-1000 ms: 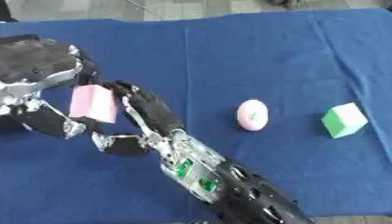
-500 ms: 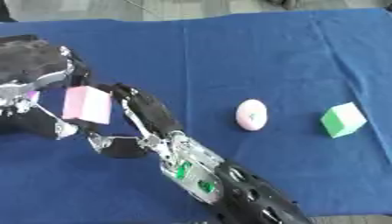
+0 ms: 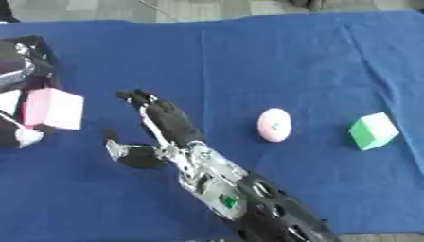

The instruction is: Pick up the objects with one hand, pass them to the other hand, and then place them into the box on the other side of the table.

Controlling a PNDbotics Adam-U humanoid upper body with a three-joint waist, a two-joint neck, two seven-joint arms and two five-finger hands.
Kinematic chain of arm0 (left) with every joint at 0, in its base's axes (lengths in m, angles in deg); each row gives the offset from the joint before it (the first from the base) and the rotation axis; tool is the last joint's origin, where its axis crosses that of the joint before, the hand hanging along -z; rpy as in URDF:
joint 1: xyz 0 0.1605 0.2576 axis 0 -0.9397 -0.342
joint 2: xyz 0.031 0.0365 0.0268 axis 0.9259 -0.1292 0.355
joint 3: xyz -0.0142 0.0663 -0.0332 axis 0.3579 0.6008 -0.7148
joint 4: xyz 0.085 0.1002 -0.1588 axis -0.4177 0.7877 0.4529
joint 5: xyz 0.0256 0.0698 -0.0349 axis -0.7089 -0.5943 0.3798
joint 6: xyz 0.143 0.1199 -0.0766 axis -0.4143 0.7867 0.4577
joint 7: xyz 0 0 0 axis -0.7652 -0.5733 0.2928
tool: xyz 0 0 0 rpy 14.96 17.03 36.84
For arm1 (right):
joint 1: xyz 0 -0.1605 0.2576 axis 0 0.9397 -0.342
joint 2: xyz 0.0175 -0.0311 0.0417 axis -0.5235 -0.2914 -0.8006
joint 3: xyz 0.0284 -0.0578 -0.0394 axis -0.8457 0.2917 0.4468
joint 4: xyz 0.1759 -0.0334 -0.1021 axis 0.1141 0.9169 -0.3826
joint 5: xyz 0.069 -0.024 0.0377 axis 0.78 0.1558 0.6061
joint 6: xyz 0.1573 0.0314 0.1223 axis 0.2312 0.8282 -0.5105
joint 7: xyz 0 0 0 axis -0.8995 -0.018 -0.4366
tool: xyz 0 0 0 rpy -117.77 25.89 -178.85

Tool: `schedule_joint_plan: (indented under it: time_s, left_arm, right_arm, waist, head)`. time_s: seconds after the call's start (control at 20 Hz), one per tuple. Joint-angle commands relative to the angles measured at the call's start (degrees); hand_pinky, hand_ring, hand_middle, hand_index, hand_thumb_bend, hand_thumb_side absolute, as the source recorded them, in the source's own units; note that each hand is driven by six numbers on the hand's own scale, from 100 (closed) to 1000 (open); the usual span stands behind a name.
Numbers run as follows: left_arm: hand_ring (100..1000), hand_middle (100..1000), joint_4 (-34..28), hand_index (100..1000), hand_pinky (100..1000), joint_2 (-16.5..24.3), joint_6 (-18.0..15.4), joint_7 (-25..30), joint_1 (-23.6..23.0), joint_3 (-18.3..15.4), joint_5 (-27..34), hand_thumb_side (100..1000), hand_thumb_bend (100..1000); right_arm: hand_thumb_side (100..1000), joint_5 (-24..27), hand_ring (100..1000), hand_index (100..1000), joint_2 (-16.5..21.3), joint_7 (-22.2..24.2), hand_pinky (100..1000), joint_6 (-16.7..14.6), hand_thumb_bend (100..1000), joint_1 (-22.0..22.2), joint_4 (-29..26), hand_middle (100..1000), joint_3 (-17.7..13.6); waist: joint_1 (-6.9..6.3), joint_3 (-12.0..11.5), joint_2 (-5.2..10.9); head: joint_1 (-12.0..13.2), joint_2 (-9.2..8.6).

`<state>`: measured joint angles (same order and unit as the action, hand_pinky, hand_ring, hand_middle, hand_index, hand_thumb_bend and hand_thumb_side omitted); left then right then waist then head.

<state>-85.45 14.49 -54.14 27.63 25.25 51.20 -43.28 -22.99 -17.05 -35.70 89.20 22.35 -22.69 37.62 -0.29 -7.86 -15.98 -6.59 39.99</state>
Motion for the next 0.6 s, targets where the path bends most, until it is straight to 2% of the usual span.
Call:
schedule_joint_plan:
  time_s: [0.05,0.1,0.2,0.35,0.6]
  left_arm:
    - [534,355,-1.0,478,659,2.74,8.75,6.8,0.15,-2.14,0.88,100,215]
    - [531,354,-0.37,480,656,3.43,9.17,6.27,-0.55,-2.81,0.59,100,168]
    - [530,354,1.95,482,651,5.56,10.62,4.74,-2.19,-5.15,-0.77,100,141]
    - [530,356,6.07,485,650,5.73,13.16,2.18,-3.46,-9.27,-3.28,100,129]
    - [530,361,12.56,495,647,3.54,16.27,-2.48,-4.02,-16.19,-4.39,100,100]
  right_arm:
    - [630,0.37,781,896,0.63,-0.06,841,0.3,100,-1.01,-1.75,803,-0.38]
    - [372,0.76,781,893,1.27,-0.41,842,-0.01,121,-1.16,-2.43,801,-0.87]
    - [363,2.19,783,892,2.62,-0.67,846,-0.88,100,-1.59,-4.78,803,-1.74]
    - [324,4.36,783,890,4.23,0.93,846,-0.86,105,-2.22,-8.9,803,-2.45]
    - [304,7.44,762,872,6.23,4.18,838,1.29,103,-3.45,-15.59,790,-4.82]
  waist:
    - [-0.26,-0.02,0.83]
    - [0.24,-0.5,1.01]
    - [0.96,-0.38,1.14]
    - [1.63,0.69,1.02]
    - [2.16,2.58,0.66]
  head:
    - [1.04,-0.79]
    - [3.41,-1.16]
    - [7.39,-1.97]
    - [12.05,-3.31]
    - [16.57,-4.7]
